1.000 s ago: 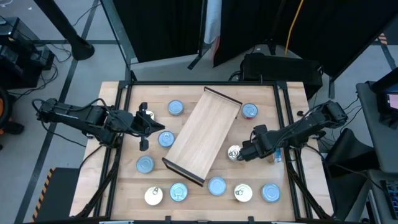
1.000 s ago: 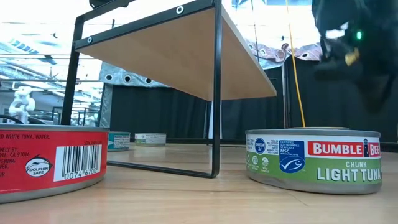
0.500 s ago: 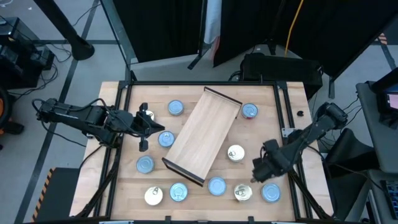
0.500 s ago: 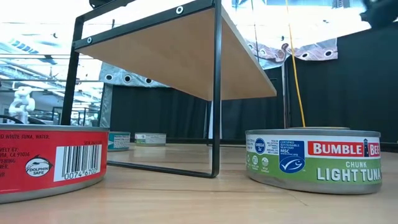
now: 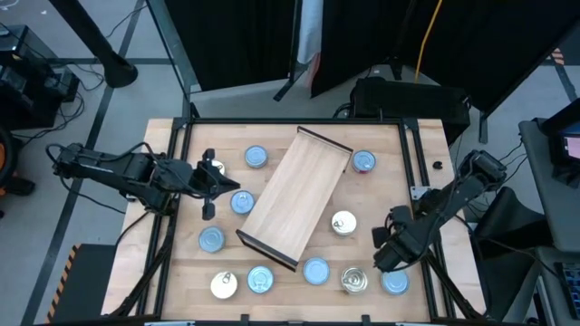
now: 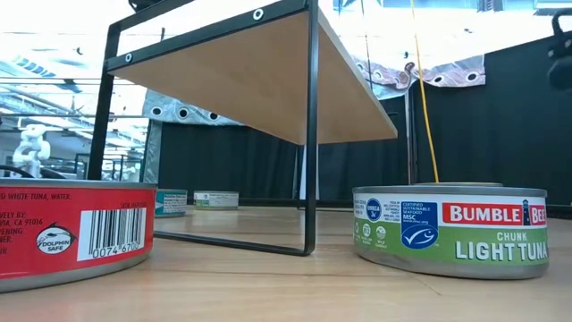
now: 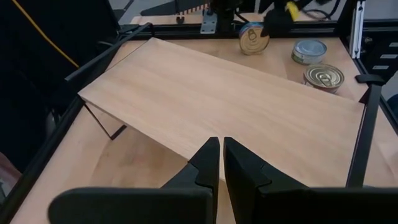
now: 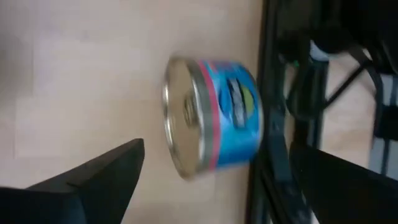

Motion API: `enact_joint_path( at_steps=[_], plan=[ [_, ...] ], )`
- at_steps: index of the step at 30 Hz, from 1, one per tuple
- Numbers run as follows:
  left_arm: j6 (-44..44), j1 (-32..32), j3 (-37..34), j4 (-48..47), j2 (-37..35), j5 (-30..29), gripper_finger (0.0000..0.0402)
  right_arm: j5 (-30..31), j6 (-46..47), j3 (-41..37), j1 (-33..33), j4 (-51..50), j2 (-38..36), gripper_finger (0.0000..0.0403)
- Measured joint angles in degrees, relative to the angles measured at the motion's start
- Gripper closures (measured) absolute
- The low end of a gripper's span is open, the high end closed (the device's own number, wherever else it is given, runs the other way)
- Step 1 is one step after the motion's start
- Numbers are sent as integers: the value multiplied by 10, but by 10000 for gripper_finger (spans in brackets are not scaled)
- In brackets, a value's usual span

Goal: Stack canned seafood by type on shelf
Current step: Put the blue tuna can on the shelf

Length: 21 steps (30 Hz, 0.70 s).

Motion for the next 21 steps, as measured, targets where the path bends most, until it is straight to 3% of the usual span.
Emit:
enact_joint_path(
  at_steps=[10, 21],
  plan=[
    [3, 0, 0, 0, 0, 0, 374, 30, -7, -71, -1, 48, 0, 16],
    [3, 0, 0, 0, 0, 0, 374, 82, -11, -84, 0, 97, 0, 38]
  ],
)
